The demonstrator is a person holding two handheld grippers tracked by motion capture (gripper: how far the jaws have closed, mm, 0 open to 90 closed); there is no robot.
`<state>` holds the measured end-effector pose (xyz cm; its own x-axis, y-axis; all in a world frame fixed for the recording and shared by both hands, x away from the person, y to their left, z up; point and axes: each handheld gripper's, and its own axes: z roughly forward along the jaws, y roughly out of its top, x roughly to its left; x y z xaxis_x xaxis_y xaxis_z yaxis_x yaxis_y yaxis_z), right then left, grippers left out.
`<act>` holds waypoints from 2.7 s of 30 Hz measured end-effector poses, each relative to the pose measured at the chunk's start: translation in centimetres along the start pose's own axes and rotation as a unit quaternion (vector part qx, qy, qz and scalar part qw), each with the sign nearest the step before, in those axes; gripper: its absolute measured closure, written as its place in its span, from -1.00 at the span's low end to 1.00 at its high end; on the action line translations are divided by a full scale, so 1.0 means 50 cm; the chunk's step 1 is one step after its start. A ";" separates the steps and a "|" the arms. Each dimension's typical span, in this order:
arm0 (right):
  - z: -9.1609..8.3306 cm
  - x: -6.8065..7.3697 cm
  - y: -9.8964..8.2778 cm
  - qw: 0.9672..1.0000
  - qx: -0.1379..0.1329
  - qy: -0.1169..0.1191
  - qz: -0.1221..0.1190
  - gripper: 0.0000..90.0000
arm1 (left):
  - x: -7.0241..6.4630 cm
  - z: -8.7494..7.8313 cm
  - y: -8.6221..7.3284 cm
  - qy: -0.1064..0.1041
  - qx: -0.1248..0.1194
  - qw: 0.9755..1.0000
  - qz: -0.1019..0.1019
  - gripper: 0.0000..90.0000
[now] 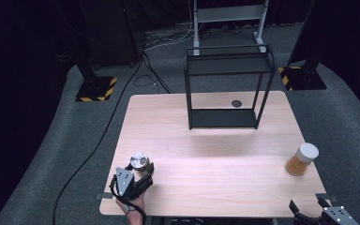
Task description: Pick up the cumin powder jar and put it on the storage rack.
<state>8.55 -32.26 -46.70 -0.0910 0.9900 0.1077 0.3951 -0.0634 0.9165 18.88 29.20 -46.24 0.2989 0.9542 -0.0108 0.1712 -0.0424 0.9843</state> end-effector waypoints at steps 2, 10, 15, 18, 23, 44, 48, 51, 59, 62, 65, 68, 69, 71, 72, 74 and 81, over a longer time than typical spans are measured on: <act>0.000 0.000 0.000 1.000 0.000 0.001 0.001 -1.00 | -0.003 0.005 0.006 -0.003 -0.002 1.000 0.003 -0.33; 0.002 -0.001 -0.001 1.000 0.000 0.002 0.001 -1.00 | -0.007 0.026 0.023 -0.014 -0.007 1.000 0.005 -0.34; 0.002 0.000 -0.001 1.000 0.000 0.004 0.001 -1.00 | -0.005 0.035 0.033 -0.019 -0.008 1.000 0.007 -0.34; 0.002 0.003 0.000 1.000 0.000 0.005 -0.003 -1.00 | -0.003 0.045 0.041 -0.023 -0.010 1.000 0.004 -0.33; 0.004 0.003 0.001 1.000 0.002 0.007 -0.005 -1.00 | -0.005 0.057 0.052 -0.029 -0.012 0.999 0.010 -0.33; 0.005 0.007 0.001 1.000 0.002 0.005 -0.010 -1.00 | -0.005 0.099 0.099 -0.048 -0.015 0.998 0.027 -0.34; 0.005 0.011 0.000 1.000 0.000 0.002 -0.012 -1.00 | -0.008 0.107 0.108 -0.052 -0.016 0.998 0.031 -0.34; 0.003 0.013 -0.001 1.000 -0.006 0.000 -0.014 -1.00 | -0.010 0.111 0.113 -0.054 -0.016 0.998 0.033 -0.33; 0.000 0.009 -0.003 1.000 -0.016 0.010 -0.024 -1.00 | -0.014 0.114 0.120 -0.058 -0.019 0.997 0.036 -0.34; -0.002 0.011 -0.005 0.999 -0.023 0.011 -0.029 -1.00 | -0.014 0.117 0.124 -0.060 -0.019 0.997 0.037 -0.34; -0.002 0.006 -0.008 0.999 -0.028 0.017 -0.025 -1.00 | -0.014 0.119 0.127 -0.063 -0.022 0.997 0.037 -0.34; -0.002 0.004 -0.013 0.999 -0.034 0.018 -0.020 -1.00 | -0.013 0.120 0.132 -0.065 -0.024 0.997 0.035 -0.34; -0.002 0.004 -0.013 0.999 -0.034 0.018 -0.018 -1.00 | -0.013 0.121 0.133 -0.066 -0.025 0.997 0.034 -0.34; -0.003 0.003 -0.014 0.999 -0.037 0.017 -0.018 -1.00 | -0.014 0.124 0.138 -0.067 -0.026 0.997 0.036 -0.34; -0.002 0.003 -0.012 0.999 -0.034 0.017 -0.018 -1.00 | -0.014 0.127 0.141 -0.068 -0.026 0.997 0.037 -0.34; 0.000 0.003 -0.006 0.999 -0.022 0.019 -0.020 -1.00 | -0.016 0.131 0.147 -0.070 -0.027 0.996 0.039 -0.34; 0.003 0.015 0.000 0.999 -0.008 0.010 -0.035 -1.00 | -0.021 0.146 0.173 -0.079 -0.037 0.995 0.046 -0.34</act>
<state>8.61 -31.48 -46.68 -0.1366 0.9894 0.0502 0.3716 0.0042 0.9284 26.89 25.65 -39.02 0.4544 0.8888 0.0589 0.0682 -0.1007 0.9926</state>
